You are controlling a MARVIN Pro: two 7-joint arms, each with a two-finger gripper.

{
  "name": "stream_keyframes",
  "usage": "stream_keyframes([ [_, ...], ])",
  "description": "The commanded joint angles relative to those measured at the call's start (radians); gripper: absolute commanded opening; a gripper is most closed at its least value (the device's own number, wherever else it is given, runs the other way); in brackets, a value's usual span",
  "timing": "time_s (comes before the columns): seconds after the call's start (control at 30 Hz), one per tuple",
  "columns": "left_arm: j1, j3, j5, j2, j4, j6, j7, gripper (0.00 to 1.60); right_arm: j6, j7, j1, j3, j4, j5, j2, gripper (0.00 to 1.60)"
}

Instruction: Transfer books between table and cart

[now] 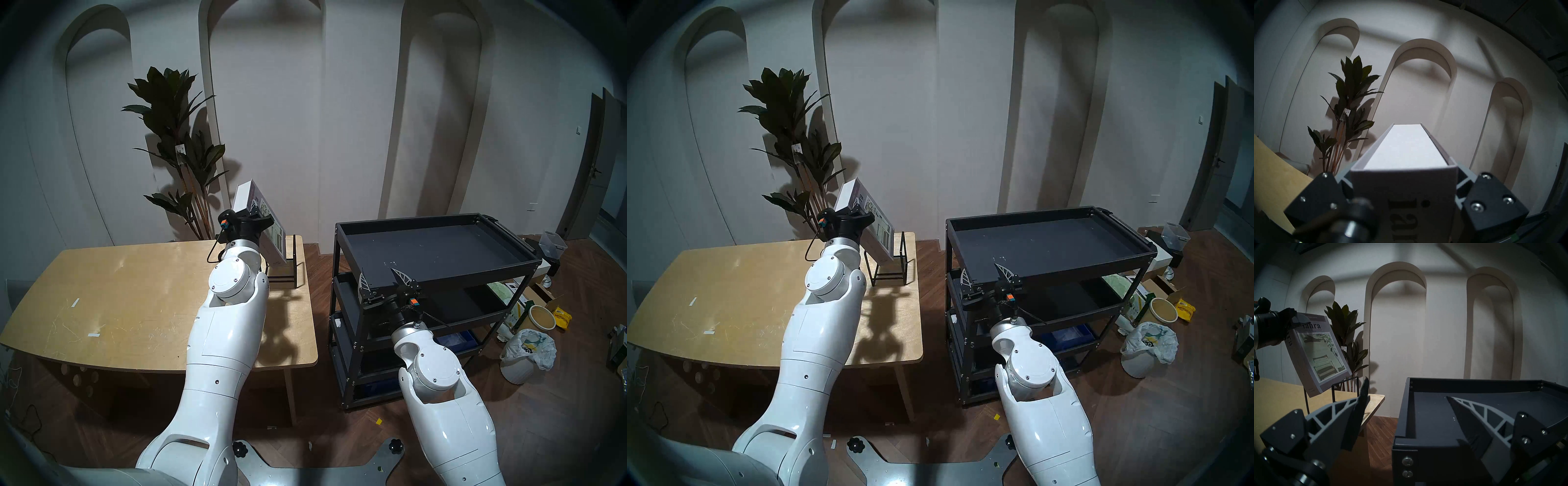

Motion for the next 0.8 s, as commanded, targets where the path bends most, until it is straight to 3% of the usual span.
stream_keyframes([
  [0.0,-0.012,0.005,0.026,-0.005,-0.121,0.055,0.047,0.0,-0.013,0.026,0.011,-0.027,-0.031,-0.036,0.03,1.6],
  [0.2,-0.009,0.004,0.043,-0.009,-0.184,0.125,0.104,0.0,-0.044,0.063,0.023,-0.058,-0.039,-0.069,0.059,1.6],
  [0.3,-0.012,0.001,0.055,-0.013,-0.221,0.188,0.151,0.0,-0.093,0.095,0.046,-0.096,-0.043,-0.12,0.09,1.6],
  [0.43,-0.013,-0.001,0.057,-0.018,-0.245,0.216,0.176,0.0,-0.13,0.109,0.074,-0.135,-0.039,-0.184,0.107,1.6],
  [0.77,-0.017,0.009,0.079,-0.046,-0.3,0.319,0.272,0.0,-0.197,0.129,0.183,-0.224,0.019,-0.205,0.037,1.6],
])
